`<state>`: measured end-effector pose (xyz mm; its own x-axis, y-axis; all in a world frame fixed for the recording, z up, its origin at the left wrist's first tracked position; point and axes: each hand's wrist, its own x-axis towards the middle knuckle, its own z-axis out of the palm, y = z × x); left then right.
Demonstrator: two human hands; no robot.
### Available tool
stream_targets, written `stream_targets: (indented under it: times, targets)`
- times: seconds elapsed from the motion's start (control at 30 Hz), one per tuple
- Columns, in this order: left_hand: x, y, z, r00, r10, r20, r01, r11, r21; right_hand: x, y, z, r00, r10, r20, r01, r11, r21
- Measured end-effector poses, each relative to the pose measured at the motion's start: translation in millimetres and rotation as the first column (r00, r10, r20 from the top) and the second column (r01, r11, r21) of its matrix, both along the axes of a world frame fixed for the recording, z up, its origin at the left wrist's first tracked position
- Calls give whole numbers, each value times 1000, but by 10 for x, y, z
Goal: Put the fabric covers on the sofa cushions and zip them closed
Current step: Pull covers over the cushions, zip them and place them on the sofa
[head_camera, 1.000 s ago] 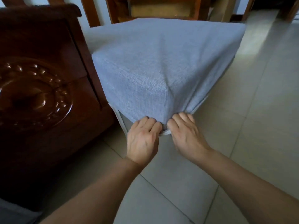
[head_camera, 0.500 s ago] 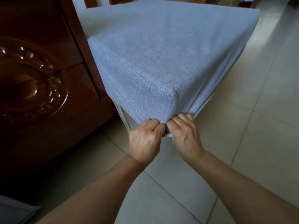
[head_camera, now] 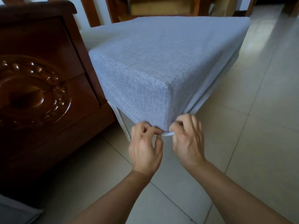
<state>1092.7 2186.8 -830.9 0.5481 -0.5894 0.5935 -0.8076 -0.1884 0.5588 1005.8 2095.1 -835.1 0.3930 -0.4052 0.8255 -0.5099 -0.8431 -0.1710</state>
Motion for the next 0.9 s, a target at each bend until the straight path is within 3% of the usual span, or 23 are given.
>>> stream_targets:
  times: [0.1,0.2,0.27,0.33,0.4,0.47,0.57,0.7,0.9]
  targets:
    - [-98,-52,19,947,89,-308,-108,993,-47,-77,50,-65,999,31,36,-38,977,208]
    - [-132,-102,28,816,135,-562,-187,982,-35,-129,80,-98,989,9,149,-90,831,549]
    - [-159,-132,79,650,42,-759,-157,984,-81,-122,66,-96,967,-11,255,-195,613,766]
    - [-208,-176,162,432,-52,-900,-165,977,-136,-64,19,-56,901,-104,421,-366,337,867]
    - [-233,-221,238,282,-80,-956,-215,966,-144,31,-43,4,794,-227,564,-544,147,826]
    - [-236,-233,274,193,-100,-976,-228,963,-143,115,-78,67,725,-293,623,-643,35,765]
    - [-209,-206,255,155,-61,-986,-184,979,-89,150,-97,82,709,-334,621,-670,-43,741]
    - [-130,-144,174,162,-46,-986,-95,994,-62,165,-94,10,761,-364,537,-596,-67,800]
    - [-184,-123,258,295,6,-956,-85,996,-20,169,-96,16,766,-353,537,-579,-16,815]
